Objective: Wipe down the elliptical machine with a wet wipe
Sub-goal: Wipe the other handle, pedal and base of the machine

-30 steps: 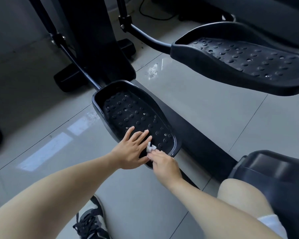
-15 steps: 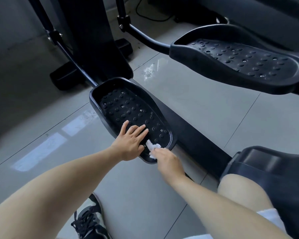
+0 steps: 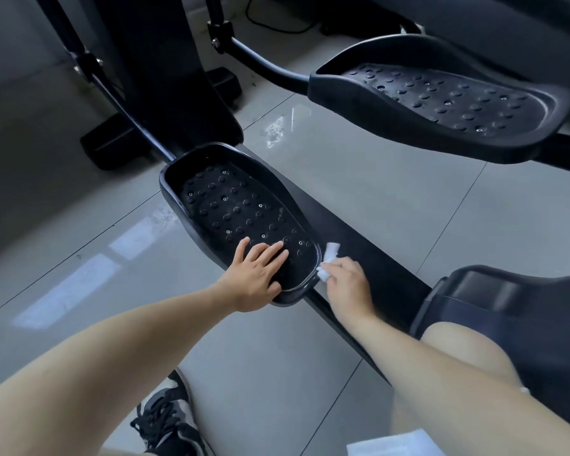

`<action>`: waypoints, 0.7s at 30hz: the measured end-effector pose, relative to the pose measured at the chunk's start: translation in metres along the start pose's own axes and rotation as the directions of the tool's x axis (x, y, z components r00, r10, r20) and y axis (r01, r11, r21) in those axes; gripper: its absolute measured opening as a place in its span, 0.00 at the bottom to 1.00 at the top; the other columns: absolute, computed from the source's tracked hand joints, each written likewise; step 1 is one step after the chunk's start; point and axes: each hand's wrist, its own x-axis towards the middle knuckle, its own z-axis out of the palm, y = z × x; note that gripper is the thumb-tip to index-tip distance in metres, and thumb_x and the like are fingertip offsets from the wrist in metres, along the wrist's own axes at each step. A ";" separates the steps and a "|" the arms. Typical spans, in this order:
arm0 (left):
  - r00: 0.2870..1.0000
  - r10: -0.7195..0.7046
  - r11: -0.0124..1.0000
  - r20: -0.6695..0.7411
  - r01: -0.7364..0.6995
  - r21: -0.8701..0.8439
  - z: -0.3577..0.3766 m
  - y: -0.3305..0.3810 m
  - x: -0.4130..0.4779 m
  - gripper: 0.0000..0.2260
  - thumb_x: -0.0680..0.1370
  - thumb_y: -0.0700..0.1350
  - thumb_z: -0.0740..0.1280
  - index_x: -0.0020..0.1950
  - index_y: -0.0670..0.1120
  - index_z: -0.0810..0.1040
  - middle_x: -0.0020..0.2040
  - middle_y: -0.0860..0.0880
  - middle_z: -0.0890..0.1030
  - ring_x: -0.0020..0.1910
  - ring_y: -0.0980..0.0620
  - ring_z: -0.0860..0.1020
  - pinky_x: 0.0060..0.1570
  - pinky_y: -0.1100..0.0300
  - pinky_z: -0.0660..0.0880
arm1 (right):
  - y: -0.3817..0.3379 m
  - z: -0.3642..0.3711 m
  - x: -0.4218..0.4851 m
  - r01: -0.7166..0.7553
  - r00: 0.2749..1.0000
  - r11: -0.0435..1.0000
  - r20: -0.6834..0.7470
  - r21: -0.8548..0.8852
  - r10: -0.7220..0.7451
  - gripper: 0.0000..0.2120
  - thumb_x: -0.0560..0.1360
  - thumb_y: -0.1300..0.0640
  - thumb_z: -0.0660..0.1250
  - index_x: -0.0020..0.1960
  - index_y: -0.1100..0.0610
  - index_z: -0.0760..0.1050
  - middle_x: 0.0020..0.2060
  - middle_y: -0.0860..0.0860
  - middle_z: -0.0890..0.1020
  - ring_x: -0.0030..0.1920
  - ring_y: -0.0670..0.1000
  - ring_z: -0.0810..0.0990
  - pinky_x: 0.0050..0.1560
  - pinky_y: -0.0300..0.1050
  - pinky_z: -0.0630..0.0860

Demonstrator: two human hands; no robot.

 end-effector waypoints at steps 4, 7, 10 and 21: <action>1.000 -0.011 1.000 -0.009 0.011 -0.001 0.003 0.002 0.000 0.35 0.76 0.57 0.43 0.83 0.49 0.58 0.83 0.50 0.56 0.78 0.44 0.59 0.76 0.41 0.36 | -0.020 0.016 -0.026 0.216 0.975 0.974 0.045 0.065 -0.219 0.08 0.77 0.56 0.68 0.47 0.57 0.85 0.45 0.49 0.80 0.46 0.52 0.76 0.46 0.42 0.72; 0.999 -0.032 0.999 -0.003 0.032 0.002 0.003 0.004 0.001 0.35 0.76 0.58 0.42 0.83 0.50 0.56 0.83 0.50 0.54 0.78 0.44 0.57 0.76 0.39 0.37 | -0.020 0.020 -0.031 0.339 0.933 0.938 0.102 0.065 -0.344 0.16 0.78 0.51 0.61 0.49 0.58 0.85 0.45 0.48 0.79 0.46 0.52 0.76 0.46 0.39 0.71; 0.999 -0.032 0.999 0.000 0.032 -0.011 0.000 0.005 0.001 0.36 0.75 0.58 0.41 0.83 0.51 0.55 0.83 0.51 0.53 0.78 0.45 0.56 0.77 0.39 0.37 | -0.008 0.016 -0.013 0.310 0.951 0.951 -0.005 -0.009 -0.310 0.13 0.78 0.53 0.62 0.49 0.58 0.83 0.50 0.51 0.80 0.49 0.54 0.77 0.48 0.44 0.73; 0.997 -0.079 0.997 0.005 0.079 -0.022 0.000 0.007 0.004 0.36 0.74 0.58 0.41 0.83 0.52 0.55 0.83 0.53 0.54 0.78 0.45 0.56 0.76 0.39 0.37 | -0.016 0.032 -0.022 0.425 0.903 0.905 -0.060 -0.012 -0.425 0.13 0.78 0.55 0.61 0.43 0.58 0.83 0.43 0.50 0.83 0.40 0.54 0.75 0.47 0.42 0.74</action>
